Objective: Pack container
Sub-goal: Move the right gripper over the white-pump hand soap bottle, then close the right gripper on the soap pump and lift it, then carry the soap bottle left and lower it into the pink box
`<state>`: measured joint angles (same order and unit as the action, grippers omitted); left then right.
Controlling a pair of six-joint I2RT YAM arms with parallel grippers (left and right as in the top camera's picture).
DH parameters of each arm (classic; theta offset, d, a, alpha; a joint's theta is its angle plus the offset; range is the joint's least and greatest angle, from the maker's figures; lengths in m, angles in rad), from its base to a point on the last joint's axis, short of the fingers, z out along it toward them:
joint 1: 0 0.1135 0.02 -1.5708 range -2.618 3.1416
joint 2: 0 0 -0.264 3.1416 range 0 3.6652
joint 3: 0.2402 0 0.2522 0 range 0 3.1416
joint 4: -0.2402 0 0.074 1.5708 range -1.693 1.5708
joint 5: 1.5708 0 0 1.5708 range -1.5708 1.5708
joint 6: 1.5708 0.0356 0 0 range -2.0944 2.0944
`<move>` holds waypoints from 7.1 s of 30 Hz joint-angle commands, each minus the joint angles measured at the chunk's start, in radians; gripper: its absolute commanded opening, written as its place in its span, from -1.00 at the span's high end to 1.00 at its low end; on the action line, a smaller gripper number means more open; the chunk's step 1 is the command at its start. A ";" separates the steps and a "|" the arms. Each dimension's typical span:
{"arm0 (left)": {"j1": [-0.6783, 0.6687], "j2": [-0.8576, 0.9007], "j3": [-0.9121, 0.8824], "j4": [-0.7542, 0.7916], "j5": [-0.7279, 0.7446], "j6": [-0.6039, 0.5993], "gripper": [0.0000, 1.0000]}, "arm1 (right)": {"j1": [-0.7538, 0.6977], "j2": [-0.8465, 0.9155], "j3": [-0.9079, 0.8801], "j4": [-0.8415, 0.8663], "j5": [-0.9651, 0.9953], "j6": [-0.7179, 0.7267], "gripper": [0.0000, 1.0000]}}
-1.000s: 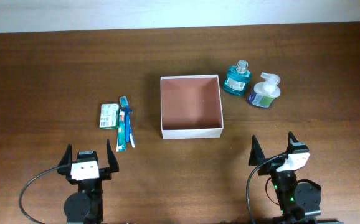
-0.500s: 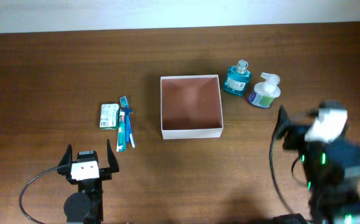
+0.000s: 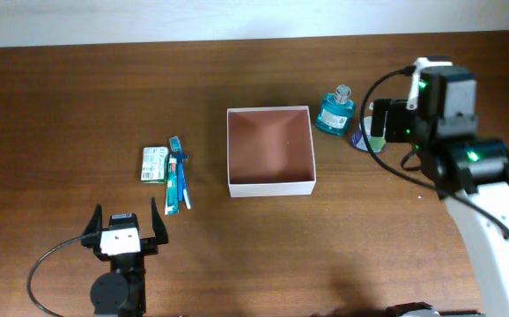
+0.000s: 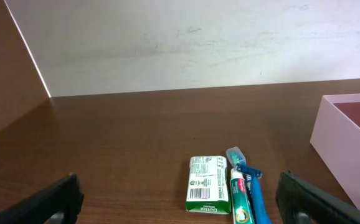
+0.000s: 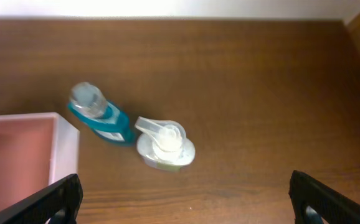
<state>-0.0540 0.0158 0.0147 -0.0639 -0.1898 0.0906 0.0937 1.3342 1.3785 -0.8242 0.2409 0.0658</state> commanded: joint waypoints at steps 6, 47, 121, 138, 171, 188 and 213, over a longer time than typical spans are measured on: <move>0.002 -0.004 -0.006 0.000 0.011 0.016 -0.99 | -0.023 0.175 0.019 0.003 0.041 -0.010 -0.74; 0.002 -0.004 -0.006 0.000 0.011 0.016 -0.99 | -0.223 0.316 0.007 0.057 -0.549 -0.507 -0.34; 0.002 -0.004 -0.006 0.000 0.011 0.016 -0.99 | 0.055 -0.059 0.015 -0.003 -0.419 -0.130 0.60; 0.002 -0.004 -0.006 0.000 0.011 0.016 -0.99 | 0.412 0.162 0.015 0.308 -0.034 -0.001 0.71; 0.002 -0.004 -0.006 0.000 0.011 0.016 -0.99 | 0.437 0.459 0.015 0.555 0.210 0.160 0.74; 0.002 -0.004 -0.006 0.000 0.011 0.016 -0.99 | 0.435 0.505 0.015 0.558 0.281 0.161 0.74; 0.002 -0.004 -0.006 0.000 0.011 0.016 -0.99 | 0.435 0.476 0.015 0.521 0.333 0.178 -0.06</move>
<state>-0.0540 0.0158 0.0147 -0.0639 -0.1898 0.0906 0.5228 1.8450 1.3766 -0.2951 0.5301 0.2367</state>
